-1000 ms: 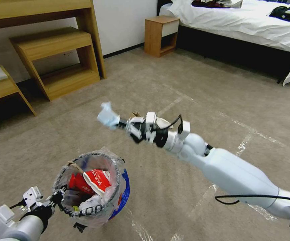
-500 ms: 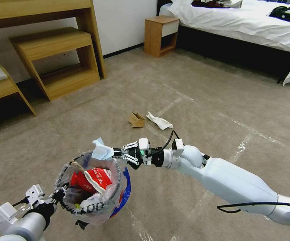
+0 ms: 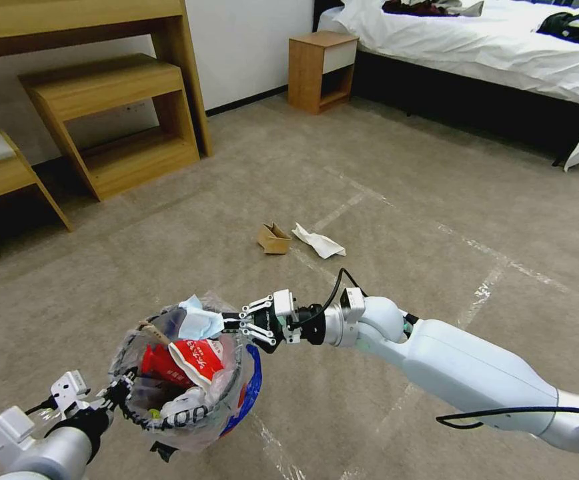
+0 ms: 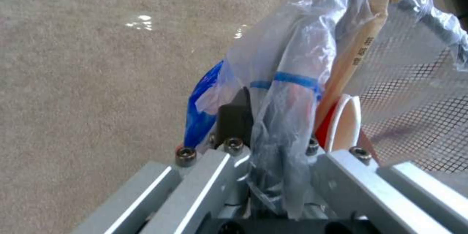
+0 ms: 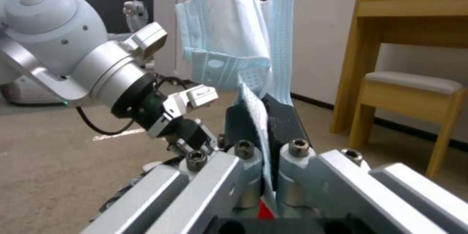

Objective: Pick up the trash bin and place the garbage on the floor into it.

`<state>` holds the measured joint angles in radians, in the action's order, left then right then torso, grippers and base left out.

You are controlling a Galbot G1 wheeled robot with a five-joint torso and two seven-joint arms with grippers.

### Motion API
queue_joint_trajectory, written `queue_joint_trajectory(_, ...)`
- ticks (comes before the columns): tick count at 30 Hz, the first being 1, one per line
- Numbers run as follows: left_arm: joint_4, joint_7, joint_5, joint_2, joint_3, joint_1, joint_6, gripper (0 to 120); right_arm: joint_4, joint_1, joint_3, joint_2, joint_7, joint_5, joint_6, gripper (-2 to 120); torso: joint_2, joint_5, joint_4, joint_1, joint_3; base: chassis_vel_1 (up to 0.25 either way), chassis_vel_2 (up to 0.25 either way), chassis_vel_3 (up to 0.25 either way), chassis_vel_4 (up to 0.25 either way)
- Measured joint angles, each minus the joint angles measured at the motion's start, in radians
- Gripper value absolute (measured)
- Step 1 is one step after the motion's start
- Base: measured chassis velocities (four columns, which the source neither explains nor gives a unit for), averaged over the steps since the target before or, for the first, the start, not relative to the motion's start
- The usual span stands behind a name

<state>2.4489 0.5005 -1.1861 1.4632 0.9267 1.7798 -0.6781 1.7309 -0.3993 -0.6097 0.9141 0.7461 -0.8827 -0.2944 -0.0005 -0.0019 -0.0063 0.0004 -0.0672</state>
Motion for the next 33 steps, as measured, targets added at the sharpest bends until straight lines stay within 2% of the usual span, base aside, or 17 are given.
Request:
queue_joint_trajectory(7, 0.006, 0.0, 0.002, 0.004, 0.003, 0.005, 0.0, 0, -0.005, 0.011, -0.013, 0.003, -0.022, 0.03, -0.03, 4, 0.0, 0.0, 0.0, 0.0, 0.0, 0.0, 0.0, 0.0, 0.0)
queue_joint_trajectory(9, 0.006, -0.001, 0.003, 0.004, 0.003, 0.003, 0.0, 0, -0.012, 0.018, -0.014, 0.003, -0.017, 0.039, -0.03, 17, 0.0, 0.0, 0.0, 0.0, 0.0, 0.0, 0.0, 0.0, 0.0)
queue_joint_trajectory(10, 0.006, -0.001, 0.003, 0.004, 0.003, 0.003, 0.0, 0, -0.012, 0.018, -0.014, 0.003, -0.017, 0.039, -0.03, 17, 0.0, 0.0, 0.0, 0.0, 0.0, 0.0, 0.0, 0.0, 0.0)
queue_joint_trajectory(13, 0.003, -0.001, 0.003, 0.004, 0.003, -0.003, 0.001, 0, -0.024, 0.028, -0.016, 0.004, -0.011, 0.043, -0.033, 30, 0.0, 0.0, 0.0, 0.0, 0.0, 0.0, 0.0, 0.0, 0.0)
queue_joint_trajectory(14, 0.003, -0.001, 0.003, 0.004, 0.003, -0.003, 0.001, 0, -0.024, 0.028, -0.016, 0.004, -0.011, 0.043, -0.033, 30, 0.0, 0.0, 0.0, 0.0, 0.0, 0.0, 0.0, 0.0, 0.0)
queue_joint_trajectory(17, -0.001, -0.001, 0.007, 0.004, 0.0, -0.007, 0.001, 0, -0.03, 0.033, -0.018, 0.008, -0.007, 0.045, -0.038, 44, 0.0, 0.0, 0.0, 0.0, 0.0, 0.0, 0.0, 0.0, 0.0)
queue_joint_trajectory(19, -0.002, -0.002, 0.011, 0.004, -0.002, -0.007, 0.001, 0, -0.032, 0.033, -0.018, 0.009, -0.006, 0.045, -0.039, 47, 0.0, 0.0, 0.0, 0.0, 0.0, 0.0, 0.0, 0.0, 0.0)
queue_joint_trajectory(21, -0.001, -0.004, 0.018, 0.006, -0.01, -0.007, 0.001, 0, -0.033, 0.032, -0.015, 0.012, -0.007, 0.041, -0.043, 59, 0.0, 0.0, 0.0001, 0.0, 0.0, 0.0, 0.0, 0.0, 0.0)
queue_joint_trajectory(22, -0.001, -0.004, 0.018, 0.006, -0.01, -0.007, 0.001, 0, -0.033, 0.032, -0.015, 0.012, -0.007, 0.041, -0.043, 59, 0.0, 0.0, 0.0001, 0.0, 0.0, 0.0, 0.0, 0.0, 0.0)
queue_joint_trajectory(24, -0.002, -0.005, 0.021, 0.008, -0.015, -0.014, 0.001, 0, -0.033, 0.033, -0.016, 0.012, -0.01, 0.039, -0.043, 69, 0.0, 0.0, 0.0, 0.0, 0.0, 0.0, 0.0, 0.0, 0.0)
queue_joint_trajectory(25, -0.002, -0.005, 0.021, 0.008, -0.015, -0.014, 0.001, 0, -0.033, 0.033, -0.016, 0.012, -0.01, 0.039, -0.043, 69, 0.0, 0.0, 0.0, 0.0, 0.0, 0.0, 0.0, 0.0, 0.0)
queue_joint_trajectory(27, -0.007, -0.005, 0.028, 0.008, -0.021, -0.016, 0.002, 0, -0.033, 0.037, -0.023, 0.011, -0.009, 0.04, -0.043, 82, 0.0, 0.0, -0.0001, 0.0, 0.0, 0.0, 0.0, 0.0, 0.0)
queue_joint_trajectory(29, -0.008, -0.005, 0.029, 0.008, -0.022, -0.016, 0.002, 0, -0.034, 0.037, -0.024, 0.012, -0.009, 0.041, -0.043, 84, 0.0, 0.0, 0.0, 0.0, 0.0, 0.0, 0.0, 0.0, 0.0)
queue_joint_trajectory(31, -0.009, -0.006, 0.03, 0.008, -0.021, -0.018, 0.002, 0, -0.041, 0.039, -0.025, 0.016, -0.01, 0.044, -0.046, 95, 0.0, 0.0, 0.0, 0.0, 0.0, 0.0, 0.0, 0.0, 0.0)
queue_joint_trajectory(33, -0.009, -0.006, 0.03, 0.008, -0.019, -0.018, 0.002, 0, -0.045, 0.042, -0.027, 0.018, -0.01, 0.044, -0.048, 98, 0.0, 0.0, -0.0001, 0.0, 0.0, 0.0, 0.0, 0.0, 0.0)
